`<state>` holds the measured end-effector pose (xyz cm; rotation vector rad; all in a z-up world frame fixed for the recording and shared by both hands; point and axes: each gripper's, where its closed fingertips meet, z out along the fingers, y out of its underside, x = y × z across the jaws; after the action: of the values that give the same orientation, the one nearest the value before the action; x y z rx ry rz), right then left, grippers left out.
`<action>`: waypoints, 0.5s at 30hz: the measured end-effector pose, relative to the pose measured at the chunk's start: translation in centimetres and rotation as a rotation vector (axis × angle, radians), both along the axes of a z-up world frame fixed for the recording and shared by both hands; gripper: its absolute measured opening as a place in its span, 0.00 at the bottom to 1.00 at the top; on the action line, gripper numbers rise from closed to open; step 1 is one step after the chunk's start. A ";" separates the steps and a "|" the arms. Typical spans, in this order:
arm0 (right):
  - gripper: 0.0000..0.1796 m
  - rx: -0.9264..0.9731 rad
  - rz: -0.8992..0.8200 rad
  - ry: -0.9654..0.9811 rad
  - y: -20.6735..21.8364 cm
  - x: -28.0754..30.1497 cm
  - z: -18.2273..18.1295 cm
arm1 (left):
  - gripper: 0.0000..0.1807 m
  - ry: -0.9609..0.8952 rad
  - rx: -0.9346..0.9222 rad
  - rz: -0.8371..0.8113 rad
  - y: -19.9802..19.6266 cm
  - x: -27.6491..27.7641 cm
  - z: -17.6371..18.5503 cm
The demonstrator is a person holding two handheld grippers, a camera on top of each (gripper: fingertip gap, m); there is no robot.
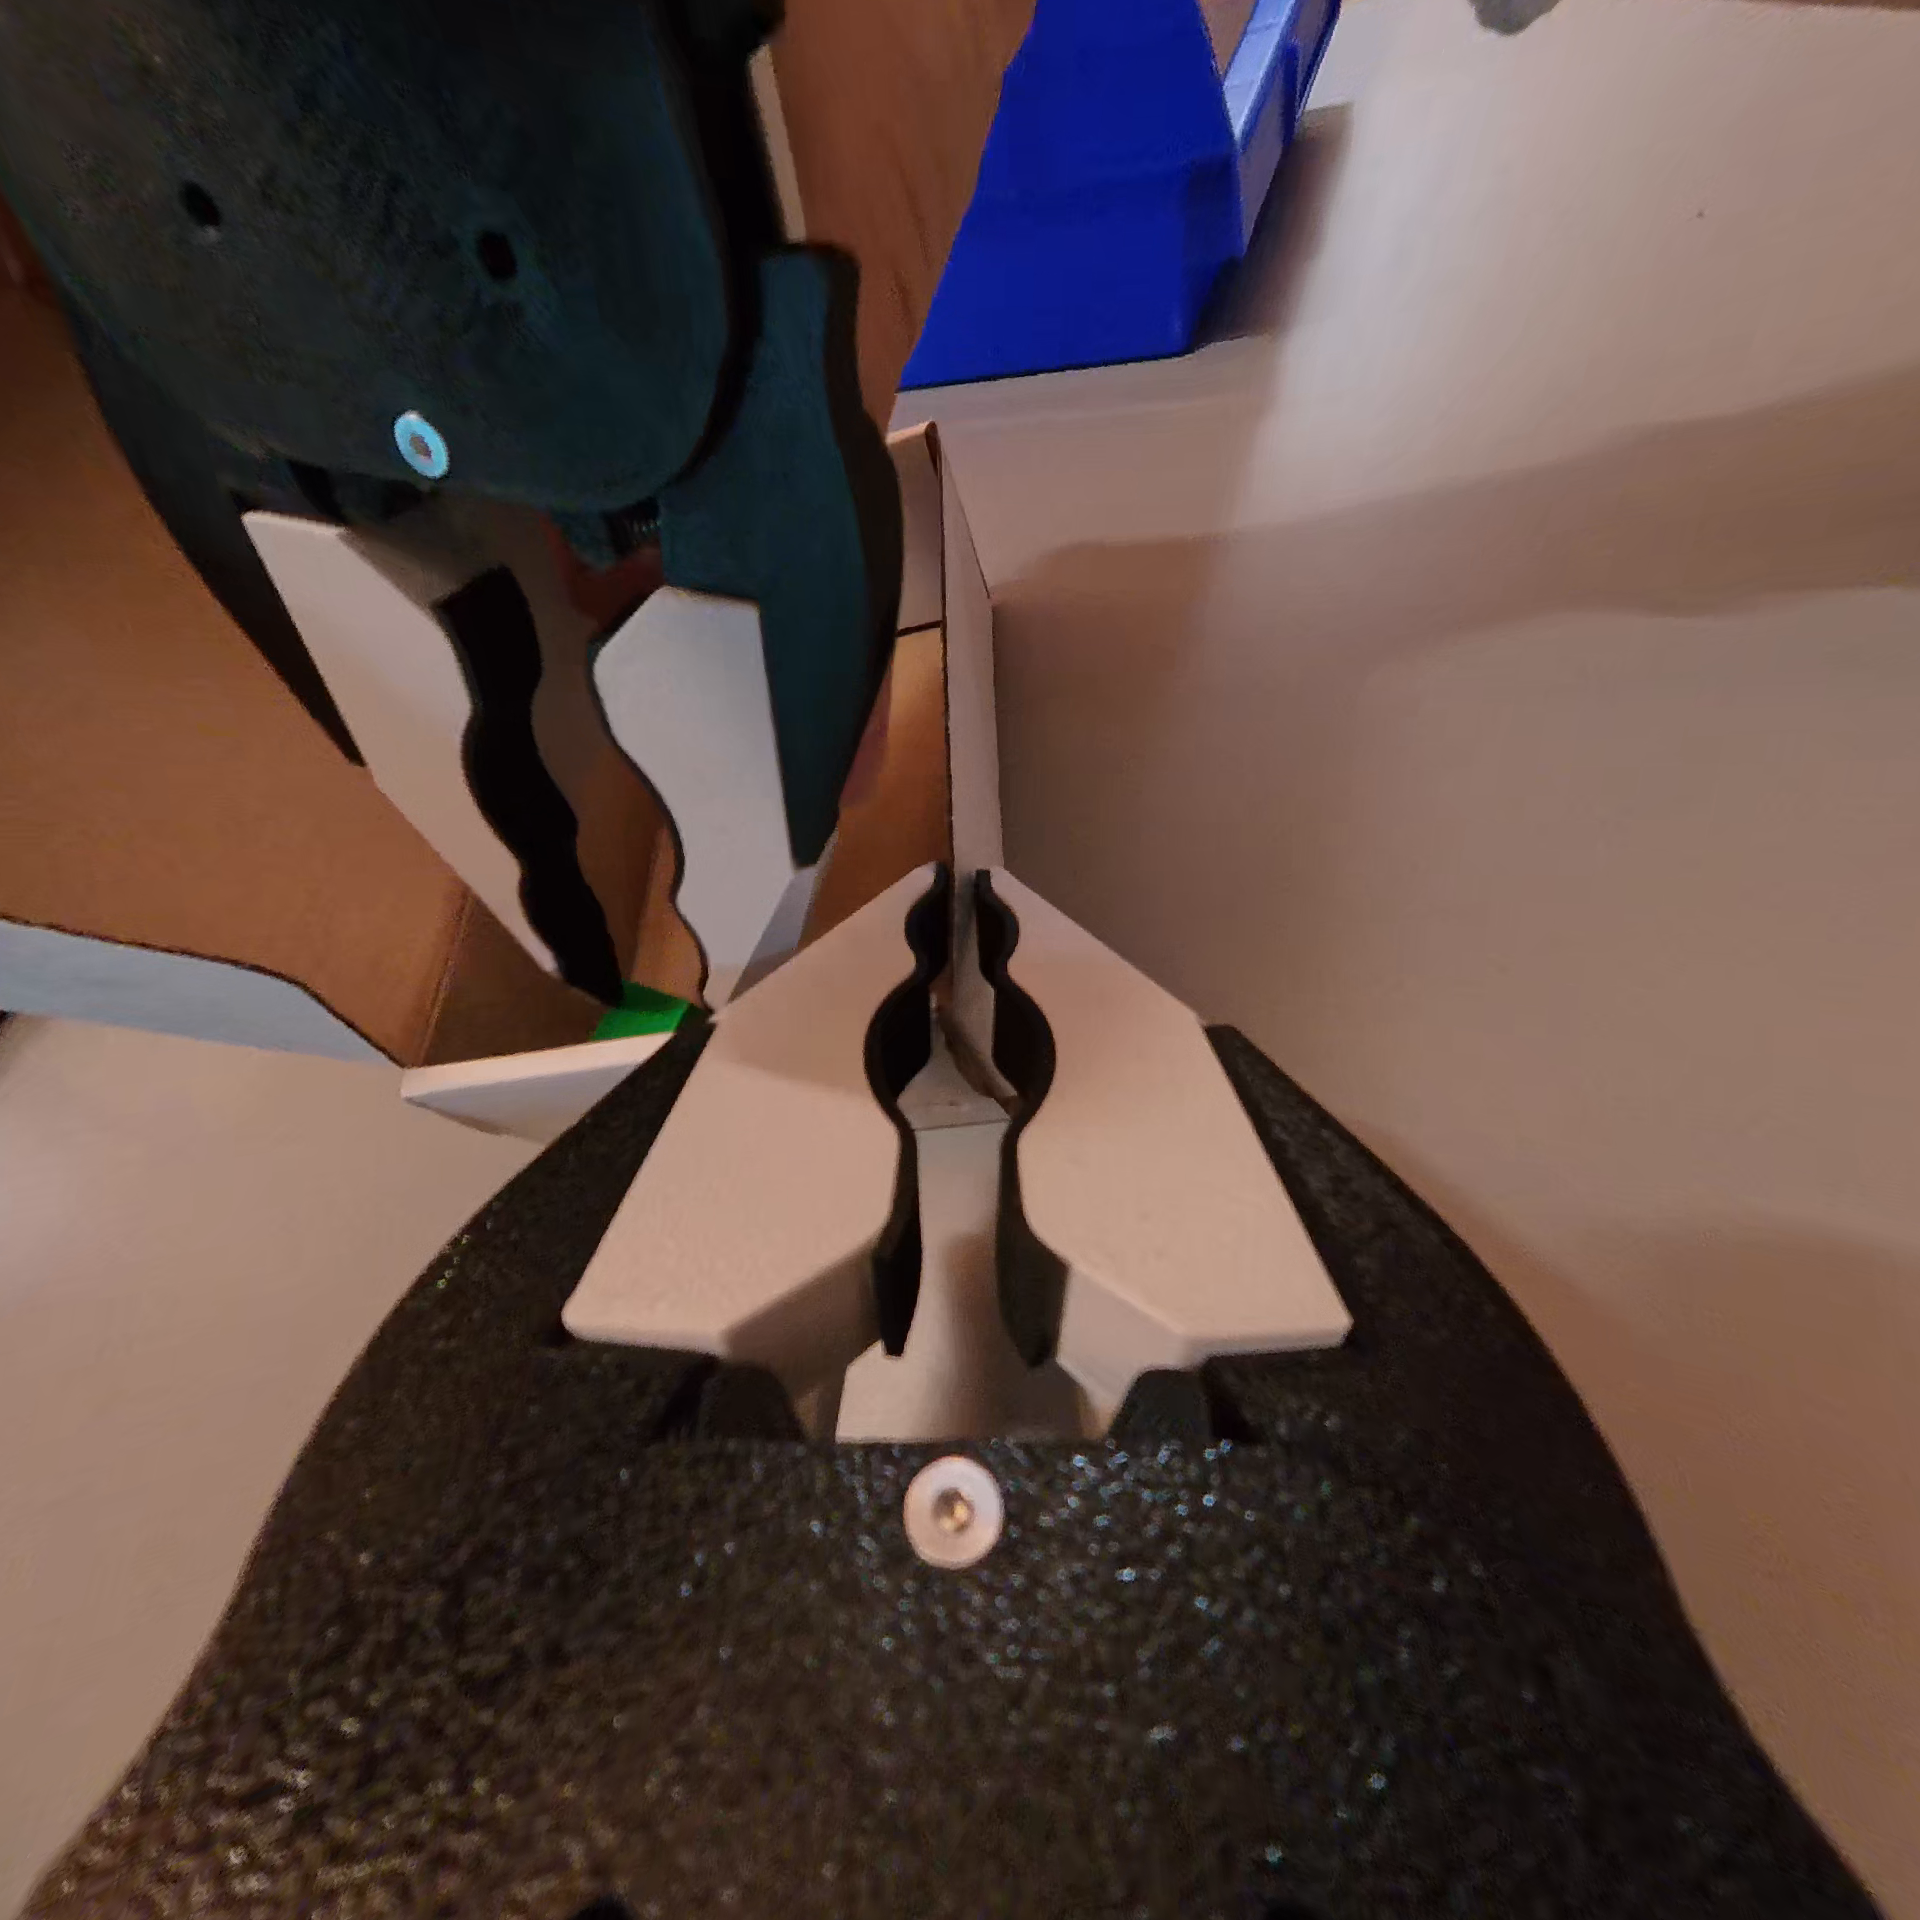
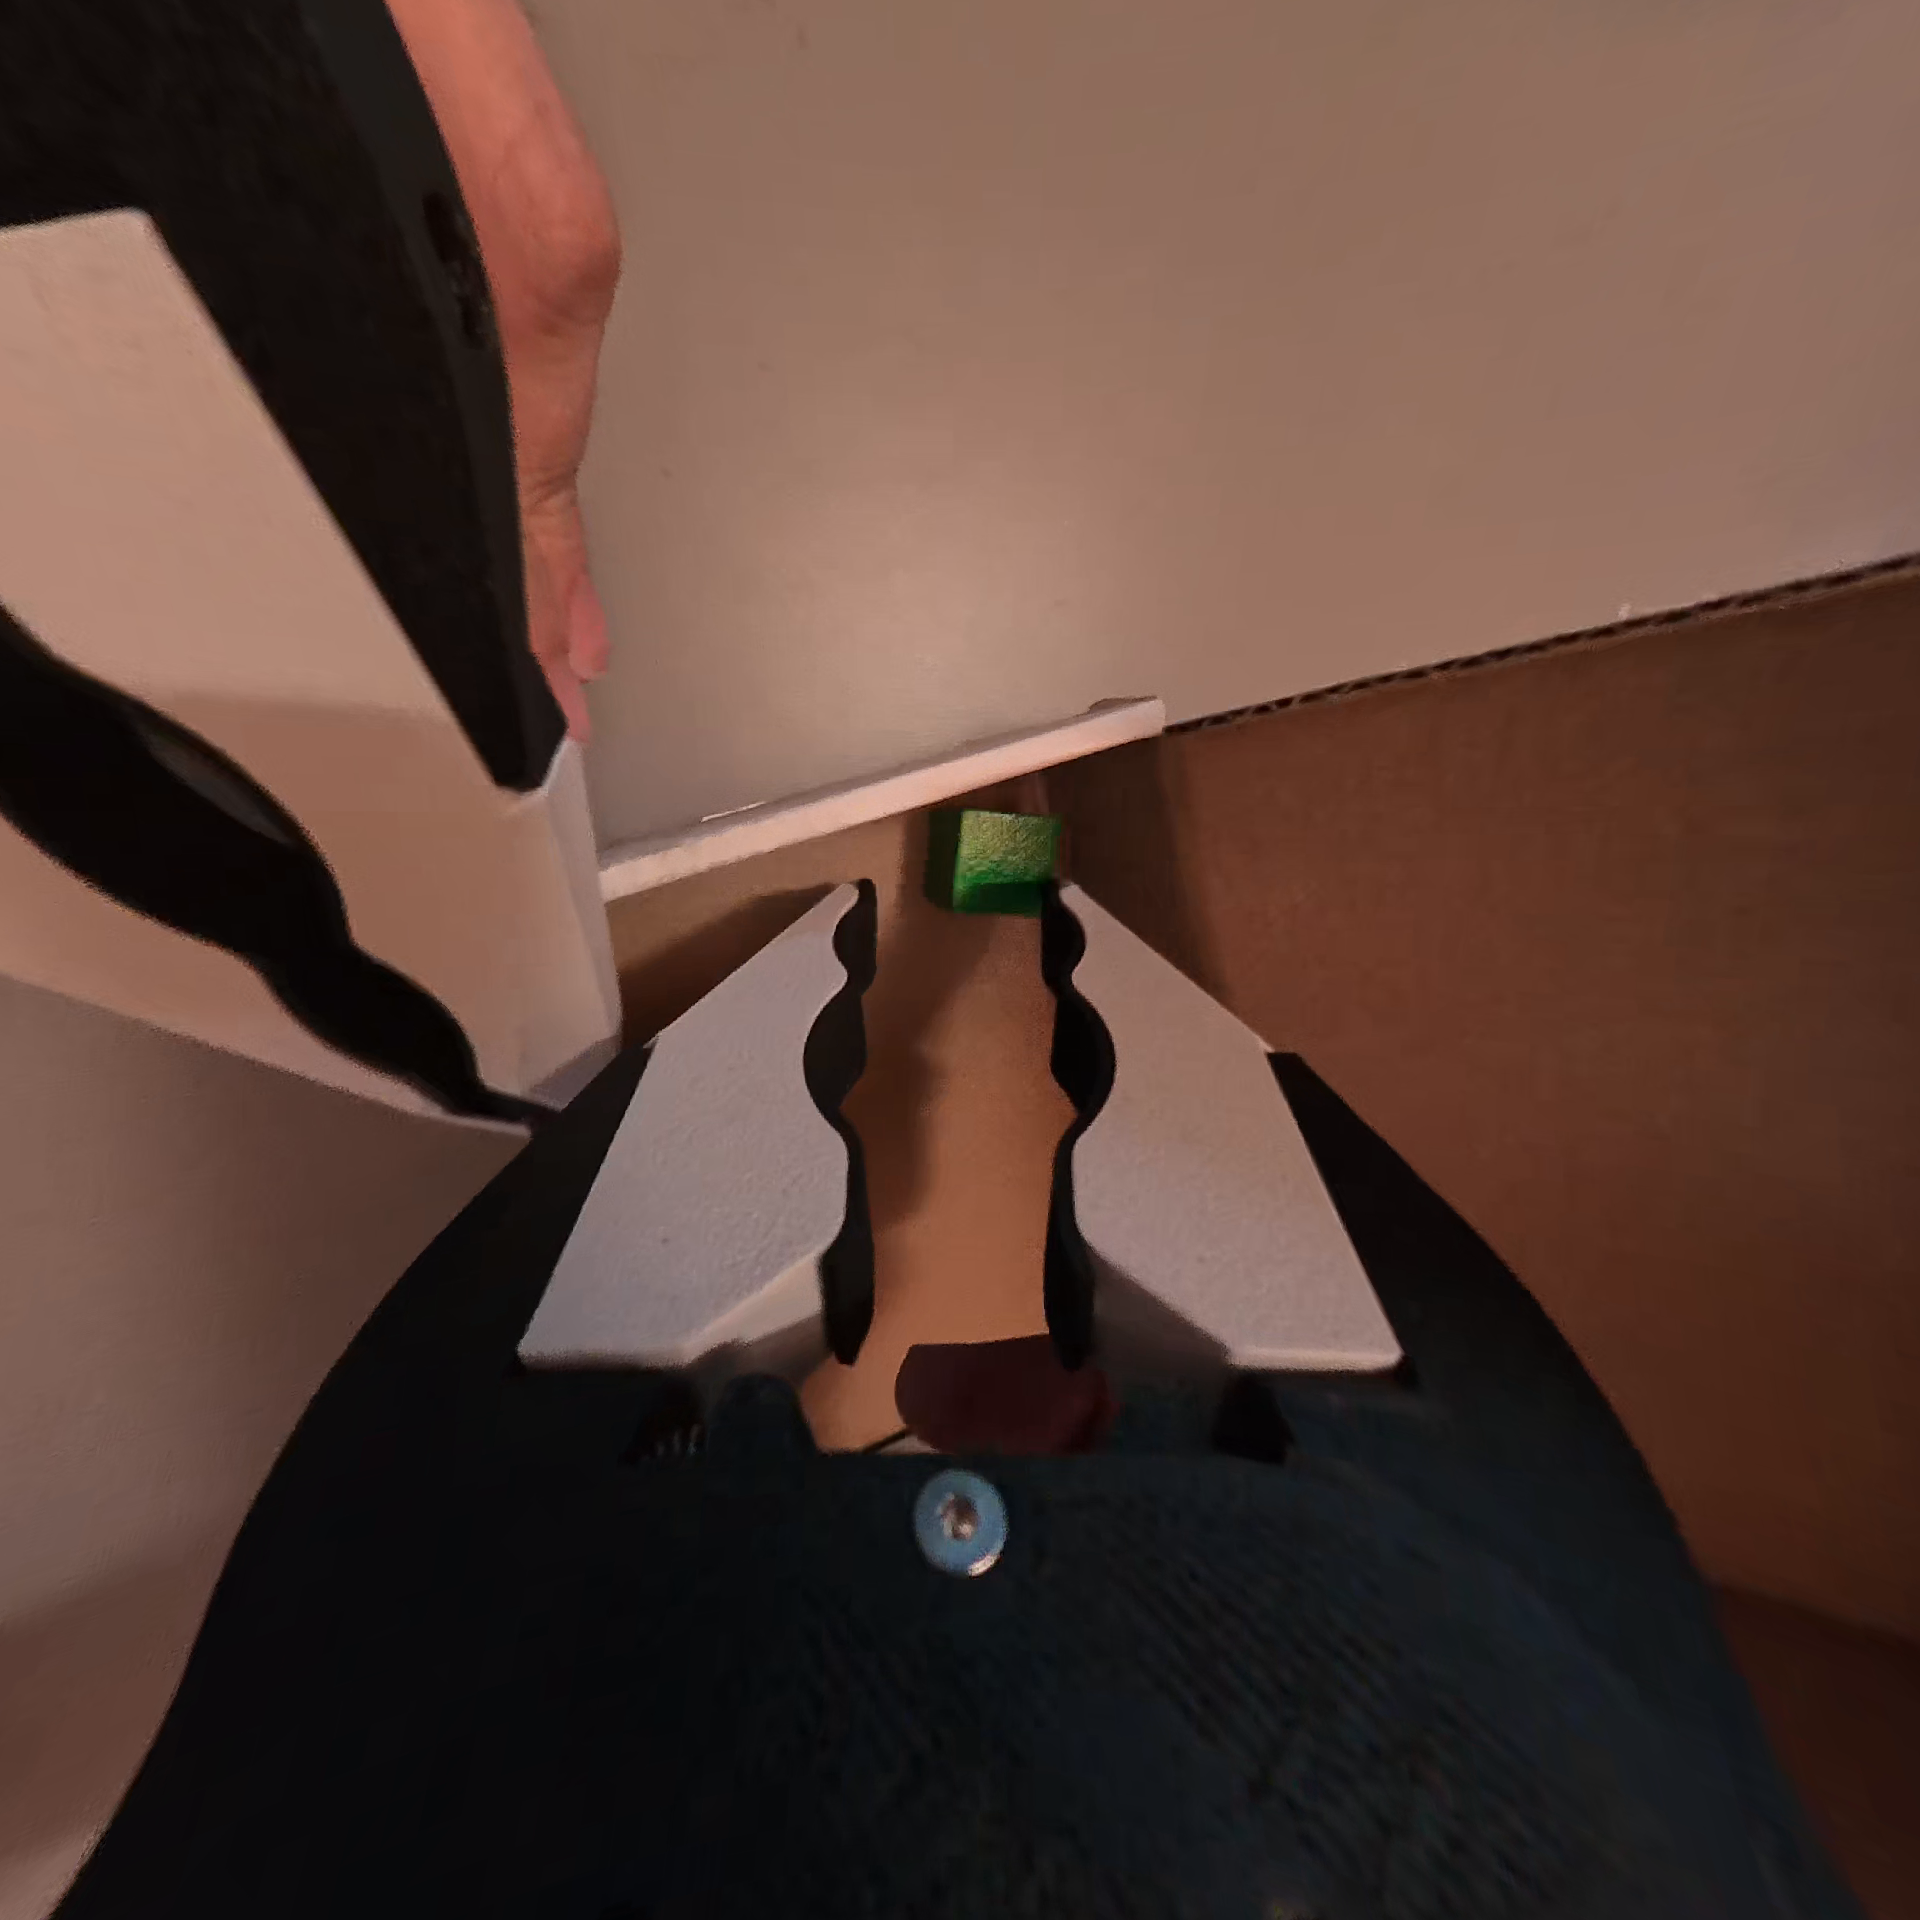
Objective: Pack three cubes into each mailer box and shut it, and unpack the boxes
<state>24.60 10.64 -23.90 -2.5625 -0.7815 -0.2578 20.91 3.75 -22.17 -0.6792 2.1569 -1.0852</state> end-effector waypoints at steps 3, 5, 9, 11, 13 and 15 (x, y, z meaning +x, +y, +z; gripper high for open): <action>0.22 -0.009 -0.005 -0.009 -0.3 0.0 0.2 | 0.01 0.000 0.000 0.000 0.0 0.0 0.0; 0.28 0.008 -0.026 -0.035 0.0 0.5 0.2 | 0.01 0.000 0.000 0.001 0.0 0.0 0.0; 0.26 0.029 -0.124 0.101 0.7 0.0 -0.6 | 0.01 -0.003 0.002 0.003 0.0 0.0 0.0; 0.23 0.010 -0.181 0.164 0.6 -0.1 -1.1 | 0.01 -0.003 0.002 0.003 0.0 0.0 0.0; 0.11 0.040 -0.225 0.170 0.7 0.4 -0.7 | 0.01 -0.002 0.001 0.002 0.0 0.0 0.0; 0.11 0.029 -0.214 0.173 0.0 0.3 -0.1 | 0.01 -0.001 0.000 0.001 0.0 0.0 0.0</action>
<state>24.88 10.64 -24.01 -2.6001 -0.4373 -0.1095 20.95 3.79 -22.20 -0.6797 2.1552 -1.0840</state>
